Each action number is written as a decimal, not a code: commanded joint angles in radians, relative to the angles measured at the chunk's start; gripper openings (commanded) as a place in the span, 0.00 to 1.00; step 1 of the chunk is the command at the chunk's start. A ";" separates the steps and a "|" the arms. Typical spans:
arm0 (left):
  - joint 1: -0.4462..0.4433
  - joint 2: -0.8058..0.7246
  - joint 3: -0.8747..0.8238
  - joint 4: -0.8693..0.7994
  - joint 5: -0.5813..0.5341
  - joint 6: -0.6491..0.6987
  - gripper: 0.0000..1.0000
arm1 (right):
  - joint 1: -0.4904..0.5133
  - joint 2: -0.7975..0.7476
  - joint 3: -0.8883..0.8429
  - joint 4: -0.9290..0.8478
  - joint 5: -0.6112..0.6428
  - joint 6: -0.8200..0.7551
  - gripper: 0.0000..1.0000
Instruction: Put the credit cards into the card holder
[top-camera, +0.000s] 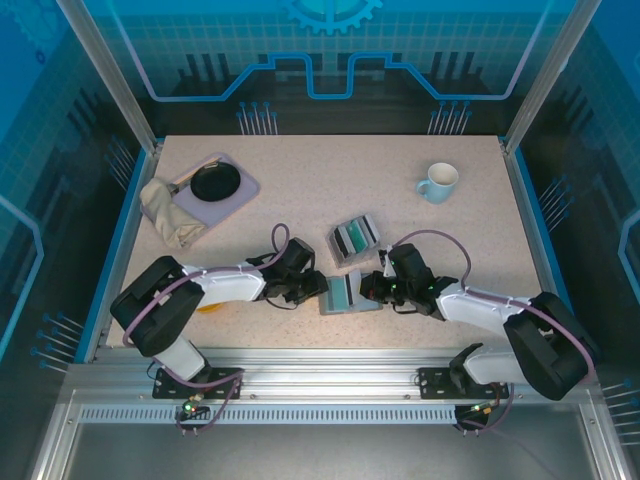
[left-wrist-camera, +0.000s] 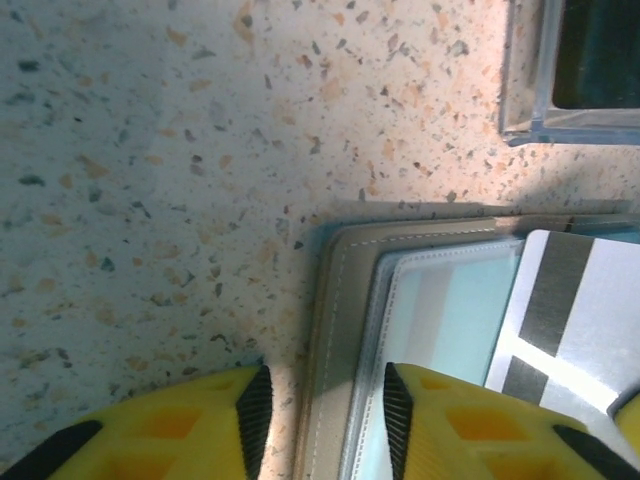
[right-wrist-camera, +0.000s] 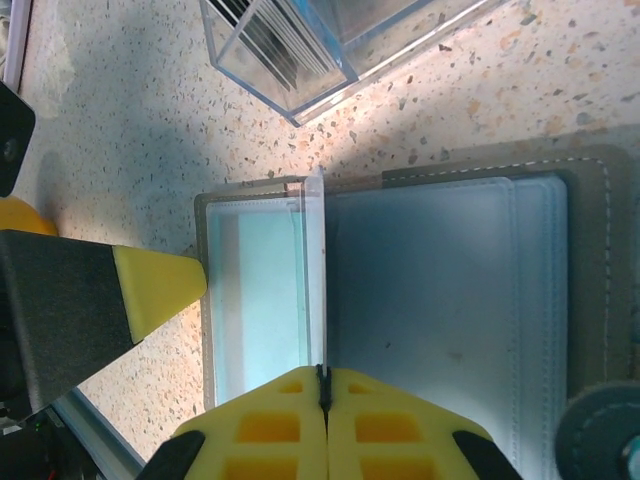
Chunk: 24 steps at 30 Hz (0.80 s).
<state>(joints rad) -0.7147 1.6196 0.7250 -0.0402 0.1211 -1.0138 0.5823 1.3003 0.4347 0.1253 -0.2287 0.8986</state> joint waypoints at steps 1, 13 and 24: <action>-0.014 0.065 0.008 0.026 0.048 0.014 0.34 | 0.001 0.014 -0.026 0.025 0.010 0.028 0.06; -0.020 0.077 0.012 0.015 0.045 0.009 0.26 | 0.046 0.028 -0.049 0.075 0.009 0.065 0.05; -0.022 0.074 0.012 0.004 0.040 0.008 0.24 | 0.016 -0.080 -0.082 0.007 0.057 0.051 0.06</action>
<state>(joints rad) -0.7136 1.6341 0.7326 -0.0486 0.1207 -1.0145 0.6086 1.2339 0.3714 0.1638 -0.1913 0.9577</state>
